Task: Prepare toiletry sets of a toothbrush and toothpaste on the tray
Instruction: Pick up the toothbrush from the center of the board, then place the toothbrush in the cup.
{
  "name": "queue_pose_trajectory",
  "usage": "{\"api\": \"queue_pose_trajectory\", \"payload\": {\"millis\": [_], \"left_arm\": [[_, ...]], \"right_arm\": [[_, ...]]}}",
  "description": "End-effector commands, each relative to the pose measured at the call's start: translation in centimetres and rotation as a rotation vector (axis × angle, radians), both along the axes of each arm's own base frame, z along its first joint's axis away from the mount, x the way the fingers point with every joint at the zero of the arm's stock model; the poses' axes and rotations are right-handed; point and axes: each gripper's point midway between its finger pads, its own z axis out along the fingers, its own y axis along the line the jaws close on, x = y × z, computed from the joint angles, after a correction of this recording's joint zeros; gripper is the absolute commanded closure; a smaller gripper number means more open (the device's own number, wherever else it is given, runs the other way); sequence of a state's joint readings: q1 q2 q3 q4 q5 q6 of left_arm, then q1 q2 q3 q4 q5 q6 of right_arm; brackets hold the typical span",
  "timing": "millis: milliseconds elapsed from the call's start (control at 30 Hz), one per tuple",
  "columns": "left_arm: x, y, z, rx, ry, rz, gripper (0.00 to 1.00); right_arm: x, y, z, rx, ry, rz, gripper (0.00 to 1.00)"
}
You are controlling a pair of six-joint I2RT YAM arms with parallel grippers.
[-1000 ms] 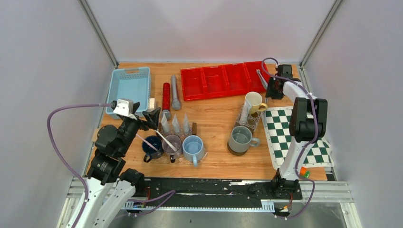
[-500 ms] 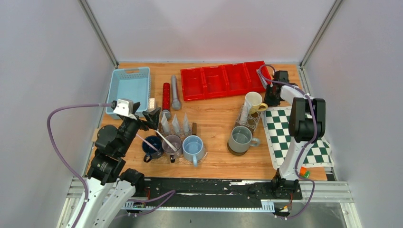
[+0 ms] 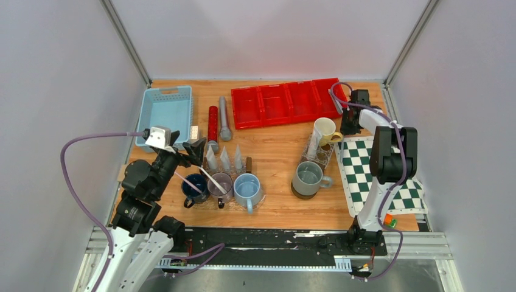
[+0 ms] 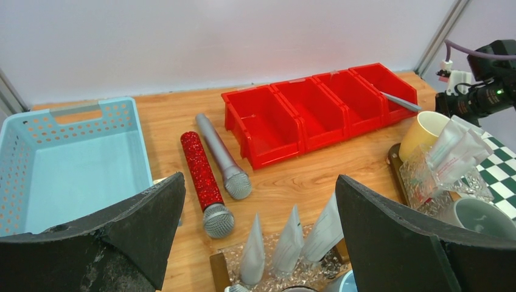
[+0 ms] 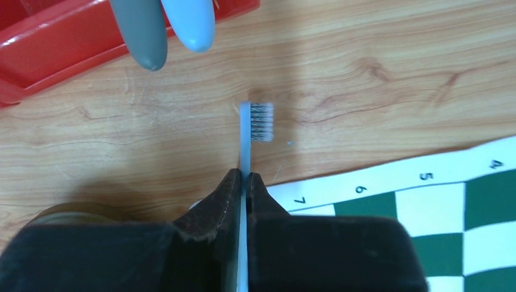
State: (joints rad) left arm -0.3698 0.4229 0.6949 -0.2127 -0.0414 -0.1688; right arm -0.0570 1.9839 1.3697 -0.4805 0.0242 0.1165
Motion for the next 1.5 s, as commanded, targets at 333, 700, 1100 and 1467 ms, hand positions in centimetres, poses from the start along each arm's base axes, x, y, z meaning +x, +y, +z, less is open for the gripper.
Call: {"api": "queue_pose_trajectory", "payload": {"millis": [333, 700, 1100, 1467], "left_arm": [[0.0, -1.1, 2.7, -0.035, -0.039, -0.059, 0.00], [0.4, -3.3, 4.0, -0.113, 0.003, -0.152, 0.00], [0.8, -4.9, 4.7, -0.166, 0.040, -0.215, 0.00], [-0.1, -0.5, 3.6, -0.083, -0.016, -0.019, 0.00]], "right_arm": [[0.2, -1.5, 19.1, -0.170, -0.395, 0.024, 1.00], [-3.1, 7.4, 32.4, -0.192, -0.773, 0.285, 1.00], [-11.4, 24.3, 39.0, 0.045, -1.083, 0.779, 1.00], [-20.9, 36.6, 37.0, 0.293, -1.279, 1.144, 1.00]]}}
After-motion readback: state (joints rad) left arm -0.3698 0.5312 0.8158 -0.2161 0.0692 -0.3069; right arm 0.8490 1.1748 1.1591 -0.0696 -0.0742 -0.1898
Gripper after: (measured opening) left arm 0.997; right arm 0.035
